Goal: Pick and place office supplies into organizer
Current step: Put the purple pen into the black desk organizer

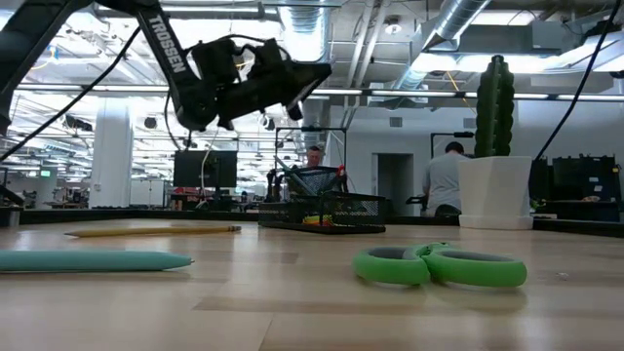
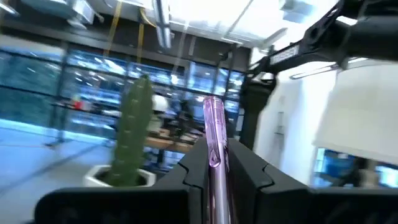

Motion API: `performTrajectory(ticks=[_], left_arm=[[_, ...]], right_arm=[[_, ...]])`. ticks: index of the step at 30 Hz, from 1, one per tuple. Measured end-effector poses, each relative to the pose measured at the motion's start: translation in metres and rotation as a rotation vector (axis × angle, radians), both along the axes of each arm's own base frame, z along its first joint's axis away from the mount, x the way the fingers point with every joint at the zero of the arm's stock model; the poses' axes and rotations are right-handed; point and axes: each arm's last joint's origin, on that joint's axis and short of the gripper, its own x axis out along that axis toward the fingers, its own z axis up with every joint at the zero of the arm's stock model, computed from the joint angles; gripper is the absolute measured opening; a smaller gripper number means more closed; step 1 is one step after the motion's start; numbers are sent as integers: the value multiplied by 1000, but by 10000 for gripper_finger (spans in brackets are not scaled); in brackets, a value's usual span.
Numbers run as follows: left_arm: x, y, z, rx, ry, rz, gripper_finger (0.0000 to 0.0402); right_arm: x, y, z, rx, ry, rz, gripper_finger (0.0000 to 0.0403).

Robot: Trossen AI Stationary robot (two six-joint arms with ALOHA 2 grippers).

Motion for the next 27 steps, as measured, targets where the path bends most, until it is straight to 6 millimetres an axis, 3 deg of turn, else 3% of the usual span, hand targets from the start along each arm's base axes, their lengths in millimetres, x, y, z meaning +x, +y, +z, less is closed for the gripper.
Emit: performTrajectory(ticks=[10, 15, 22, 27], left_arm=[[-5, 19, -9, -150, 210, -93, 22], [-14, 24, -2, -126, 308, -109, 22], [-29, 15, 20, 81, 602, -23, 22], [-30, 11, 53, 342, 919, 54, 22]], right_arm=[[0, 0, 0, 0, 0, 0, 133], [0, 0, 0, 0, 0, 0, 134], [0, 0, 0, 0, 0, 0, 133], [0, 0, 0, -26, -23, 5, 134]])
